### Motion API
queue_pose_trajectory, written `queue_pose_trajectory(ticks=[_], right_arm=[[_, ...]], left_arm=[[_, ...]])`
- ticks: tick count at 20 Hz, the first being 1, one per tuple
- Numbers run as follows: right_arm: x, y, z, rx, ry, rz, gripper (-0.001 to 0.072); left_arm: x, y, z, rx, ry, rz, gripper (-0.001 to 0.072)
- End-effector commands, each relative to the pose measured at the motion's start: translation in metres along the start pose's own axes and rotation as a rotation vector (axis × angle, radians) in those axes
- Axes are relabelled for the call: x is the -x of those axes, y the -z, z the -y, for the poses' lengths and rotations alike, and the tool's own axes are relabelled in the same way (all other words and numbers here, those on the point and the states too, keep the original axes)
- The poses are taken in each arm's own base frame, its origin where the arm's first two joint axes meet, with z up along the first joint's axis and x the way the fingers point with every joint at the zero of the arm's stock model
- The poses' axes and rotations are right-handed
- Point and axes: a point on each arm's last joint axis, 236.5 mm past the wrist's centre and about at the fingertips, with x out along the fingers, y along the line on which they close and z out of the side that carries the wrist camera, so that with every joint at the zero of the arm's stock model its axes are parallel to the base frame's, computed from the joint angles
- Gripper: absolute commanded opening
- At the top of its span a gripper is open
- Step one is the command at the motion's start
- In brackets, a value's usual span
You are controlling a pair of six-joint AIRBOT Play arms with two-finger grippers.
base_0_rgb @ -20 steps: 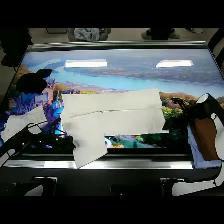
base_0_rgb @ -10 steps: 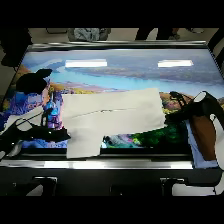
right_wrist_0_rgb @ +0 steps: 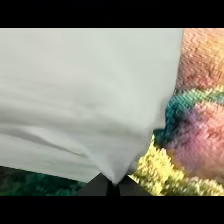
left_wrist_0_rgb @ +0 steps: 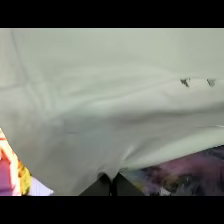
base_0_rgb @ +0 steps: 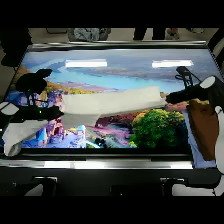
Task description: Fold the shirts.
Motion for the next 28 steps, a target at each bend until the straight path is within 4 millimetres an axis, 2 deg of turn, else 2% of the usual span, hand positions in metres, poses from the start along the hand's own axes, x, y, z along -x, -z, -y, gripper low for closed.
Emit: queue_pose_trajectory(ticks=[1, 3, 6, 10, 13, 14, 16, 17, 19, 21, 23, 25, 28], right_arm=[[-0.014, -0.067, 0.017, 0.014, 0.095, 0.132, 0.0055], [-0.034, -0.082, 0.030, -0.046, 0.103, 0.139, 0.0055], [-0.067, -0.085, 0.039, -0.094, 0.077, 0.129, 0.0056], [-0.108, -0.059, 0.042, -0.149, 0.039, 0.051, 0.0058], [-0.121, -0.056, 0.037, -0.140, 0.026, 0.043, 0.0061], [-0.118, -0.060, 0.036, -0.136, 0.024, 0.055, 0.0144], [-0.103, -0.063, 0.041, -0.113, 0.017, 0.048, 0.0620], [-0.092, -0.064, 0.046, -0.085, 0.021, 0.047, 0.0674], [-0.073, -0.062, 0.070, -0.119, 0.045, 0.068, 0.0696], [-0.072, -0.050, 0.086, -0.276, -0.017, 0.086, 0.0699], [-0.086, -0.044, 0.075, -0.394, -0.163, 0.096, 0.0699], [-0.101, -0.046, 0.060, -0.437, -0.265, 0.112, 0.0698], [-0.114, -0.051, 0.048, -0.445, -0.296, 0.118, 0.0697]], left_arm=[[-0.015, -0.054, -0.011, 0.016, -0.015, 0.063, 0.0029], [-0.032, -0.079, -0.023, 0.053, -0.023, 0.065, 0.0030], [-0.066, -0.097, -0.040, 0.111, -0.029, 0.023, 0.0029], [-0.108, -0.091, -0.057, 0.152, -0.037, -0.051, 0.0031], [-0.116, -0.085, -0.060, 0.163, -0.037, -0.075, 0.0042], [-0.113, -0.089, -0.059, 0.159, -0.035, -0.066, 0.0120], [-0.099, -0.098, -0.056, 0.151, -0.021, -0.072, 0.0363], [-0.090, -0.103, -0.053, 0.143, -0.011, -0.082, 0.0420], [-0.069, -0.113, -0.044, 0.115, 0.010, -0.094, 0.0420], [-0.049, -0.126, -0.027, 0.060, 0.029, -0.056, 0.0420], [-0.031, -0.135, -0.005, 0.029, 0.056, -0.005, 0.0420], [-0.016, -0.137, 0.017, -0.015, 0.073, 0.024, 0.0420], [0.004, -0.136, 0.052, -0.106, 0.097, 0.059, 0.0420]])
